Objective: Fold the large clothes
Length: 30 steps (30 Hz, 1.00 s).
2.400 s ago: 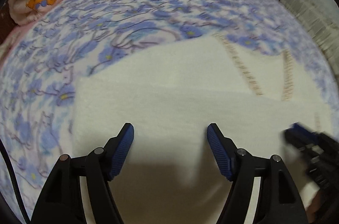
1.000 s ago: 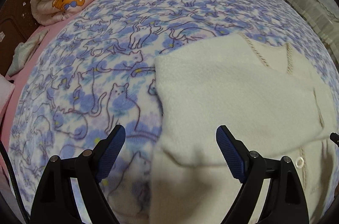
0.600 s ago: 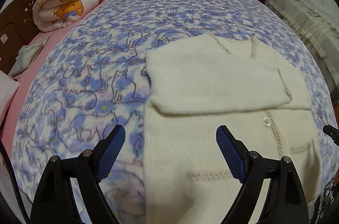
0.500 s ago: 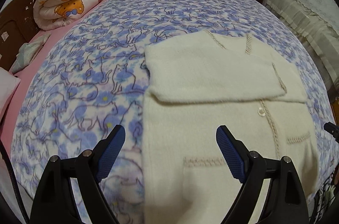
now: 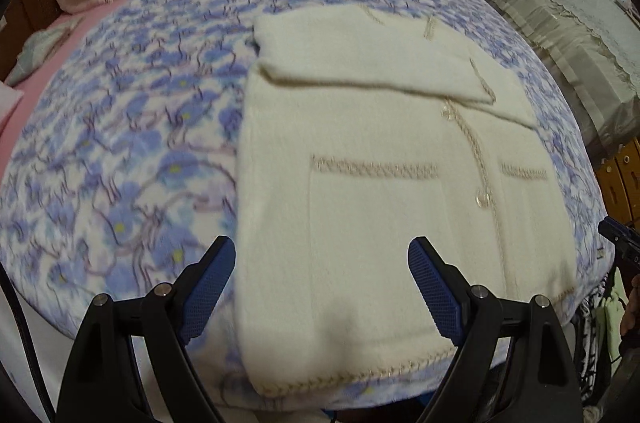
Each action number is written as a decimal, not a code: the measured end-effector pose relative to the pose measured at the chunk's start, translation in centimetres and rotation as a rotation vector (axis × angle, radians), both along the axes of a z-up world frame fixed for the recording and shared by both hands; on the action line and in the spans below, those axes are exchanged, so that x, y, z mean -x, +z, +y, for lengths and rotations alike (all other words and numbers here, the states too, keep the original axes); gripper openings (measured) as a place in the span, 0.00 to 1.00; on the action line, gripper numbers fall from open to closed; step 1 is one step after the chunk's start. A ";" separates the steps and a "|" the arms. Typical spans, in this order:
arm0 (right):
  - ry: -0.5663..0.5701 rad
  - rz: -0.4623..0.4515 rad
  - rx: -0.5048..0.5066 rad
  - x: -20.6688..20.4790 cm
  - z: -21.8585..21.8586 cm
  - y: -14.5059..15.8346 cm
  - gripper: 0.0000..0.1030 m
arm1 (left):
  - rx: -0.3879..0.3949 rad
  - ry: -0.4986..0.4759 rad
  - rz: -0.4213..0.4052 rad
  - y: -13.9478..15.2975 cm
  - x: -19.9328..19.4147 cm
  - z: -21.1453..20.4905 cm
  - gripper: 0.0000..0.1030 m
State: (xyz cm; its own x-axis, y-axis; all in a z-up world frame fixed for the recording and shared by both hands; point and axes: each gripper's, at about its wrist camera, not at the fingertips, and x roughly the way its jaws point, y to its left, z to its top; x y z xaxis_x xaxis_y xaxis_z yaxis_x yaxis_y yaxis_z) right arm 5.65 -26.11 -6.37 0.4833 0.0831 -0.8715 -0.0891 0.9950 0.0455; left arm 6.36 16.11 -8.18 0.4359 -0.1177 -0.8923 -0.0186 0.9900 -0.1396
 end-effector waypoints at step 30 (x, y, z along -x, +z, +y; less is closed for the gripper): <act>-0.153 0.428 -0.199 0.9 -8.7 -12.3 0.39 | 0.054 0.045 0.221 -11.8 4.0 2.8 0.85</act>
